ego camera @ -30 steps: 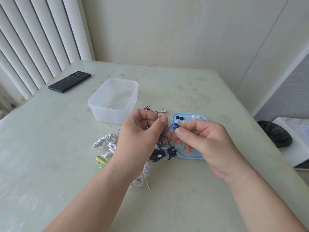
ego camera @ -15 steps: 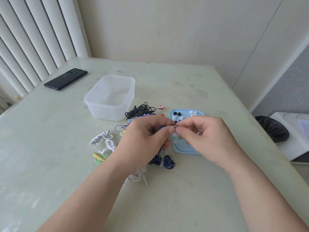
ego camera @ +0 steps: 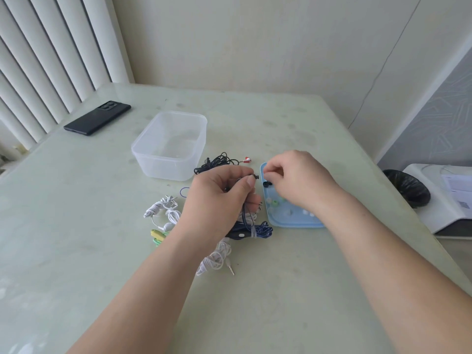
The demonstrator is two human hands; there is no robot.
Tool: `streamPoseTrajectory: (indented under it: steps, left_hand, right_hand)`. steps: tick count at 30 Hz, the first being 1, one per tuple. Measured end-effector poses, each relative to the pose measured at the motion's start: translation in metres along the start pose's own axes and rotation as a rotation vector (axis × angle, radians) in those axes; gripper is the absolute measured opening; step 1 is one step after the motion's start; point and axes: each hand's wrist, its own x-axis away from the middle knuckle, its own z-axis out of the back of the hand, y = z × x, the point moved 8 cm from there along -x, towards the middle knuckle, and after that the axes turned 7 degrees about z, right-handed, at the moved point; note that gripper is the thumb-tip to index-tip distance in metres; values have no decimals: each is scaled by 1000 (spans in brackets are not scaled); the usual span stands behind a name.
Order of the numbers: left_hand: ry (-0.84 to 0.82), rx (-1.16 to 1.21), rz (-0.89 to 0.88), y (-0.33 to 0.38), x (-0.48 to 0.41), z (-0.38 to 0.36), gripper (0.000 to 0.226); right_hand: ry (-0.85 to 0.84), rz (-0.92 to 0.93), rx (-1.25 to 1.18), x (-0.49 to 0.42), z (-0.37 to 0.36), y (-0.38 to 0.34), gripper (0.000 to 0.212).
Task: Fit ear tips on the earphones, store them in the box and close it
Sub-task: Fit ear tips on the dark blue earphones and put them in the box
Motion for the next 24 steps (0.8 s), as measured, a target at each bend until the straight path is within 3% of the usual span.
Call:
streamPoseTrajectory:
  steps: [4,10,12,14,19,24]
  left_hand:
    - [-13,19,8,2,1,-1,10]
    - [-10,18,1,4,3,0,11]
    - [-8,15,-1,5,4,-1,11]
    - [-10,18,-9,7,5,-1,11]
    - [-28,57,-30,11,9,-4,9]
    - [-59,41,-80,14,11,-8,11]
  right_hand:
    - [-127,3,105,-7,-13,-1,26]
    - [-92,130,189,0,-9,-9,12]
    - [47,152,6,6,6,-10,10]
    - [188,64,-370,16,20,-5,8]
    - [223,-165,-1209,44,-4,-1,14]
    - [187,-192,-1444,51,-14,0,23]
